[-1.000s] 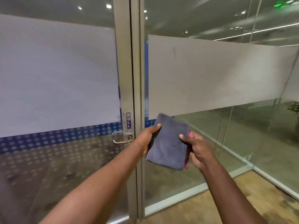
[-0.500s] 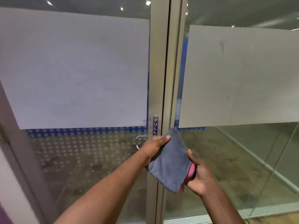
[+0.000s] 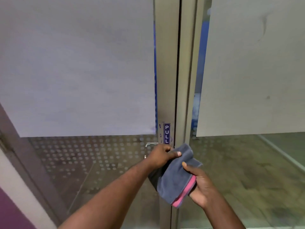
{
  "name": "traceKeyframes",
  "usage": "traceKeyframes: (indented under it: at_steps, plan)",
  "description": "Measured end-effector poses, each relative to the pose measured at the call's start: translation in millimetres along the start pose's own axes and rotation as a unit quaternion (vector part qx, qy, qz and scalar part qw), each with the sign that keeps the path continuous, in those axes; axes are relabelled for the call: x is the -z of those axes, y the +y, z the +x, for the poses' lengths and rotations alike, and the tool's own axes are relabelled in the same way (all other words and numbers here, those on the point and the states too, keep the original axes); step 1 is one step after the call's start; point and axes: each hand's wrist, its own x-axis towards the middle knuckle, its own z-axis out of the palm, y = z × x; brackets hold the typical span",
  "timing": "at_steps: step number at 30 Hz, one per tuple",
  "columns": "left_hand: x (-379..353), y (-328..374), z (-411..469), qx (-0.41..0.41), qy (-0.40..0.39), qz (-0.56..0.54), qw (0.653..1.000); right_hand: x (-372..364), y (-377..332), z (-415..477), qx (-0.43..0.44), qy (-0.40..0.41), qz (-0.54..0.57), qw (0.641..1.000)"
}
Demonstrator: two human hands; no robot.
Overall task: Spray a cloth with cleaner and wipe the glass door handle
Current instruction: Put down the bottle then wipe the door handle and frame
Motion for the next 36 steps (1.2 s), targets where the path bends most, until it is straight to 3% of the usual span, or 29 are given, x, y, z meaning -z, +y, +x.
traceKeyframes:
  at_steps: [4, 9, 12, 17, 20, 22, 24, 26, 28, 31, 34, 36]
  plan:
    - [13, -1, 16, -0.019, -0.026, 0.040, 0.999, -2, 1, 21, 0.018, 0.056, -0.051, 0.997]
    - [38, 3, 39, -0.044, 0.020, 0.052, 0.997, 1, 1, 41, 0.071, 0.064, 0.020, 0.995]
    - [63, 0, 55, -0.062, 0.042, 0.038, 0.996, -6, 7, 50, 0.128, 0.109, 0.058, 0.984]
    - [107, 0, 82, -0.151, 0.045, -0.002, 0.987, -24, 25, 63, 0.271, 0.222, 0.110, 0.930]
    - [124, -2, 93, -0.163, 0.070, -0.063, 0.982, -44, 30, 70, 0.341, 0.239, 0.136, 0.899]
    - [126, -14, 92, -0.171, 0.065, -0.028, 0.983, -56, 33, 74, 0.377, 0.241, 0.155, 0.881]
    - [120, -24, 86, -0.156, 0.038, -0.003, 0.987, -67, 36, 76, 0.409, 0.251, 0.176, 0.860]
    - [107, -28, 79, -0.093, -0.030, -0.050, 0.994, -72, 39, 81, 0.436, 0.249, 0.192, 0.843]
    - [92, -27, 74, -0.011, -0.109, -0.096, 0.989, -80, 41, 86, 0.439, 0.212, 0.186, 0.853]
    - [76, -23, 68, 0.077, -0.207, -0.193, 0.956, -90, 46, 94, 0.383, 0.167, 0.185, 0.889]
    - [69, -21, 64, 0.080, -0.257, -0.278, 0.922, -92, 50, 102, 0.381, 0.148, 0.227, 0.884]
    - [65, -19, 66, 0.078, -0.245, -0.306, 0.917, -95, 51, 103, 0.381, 0.138, 0.241, 0.882]
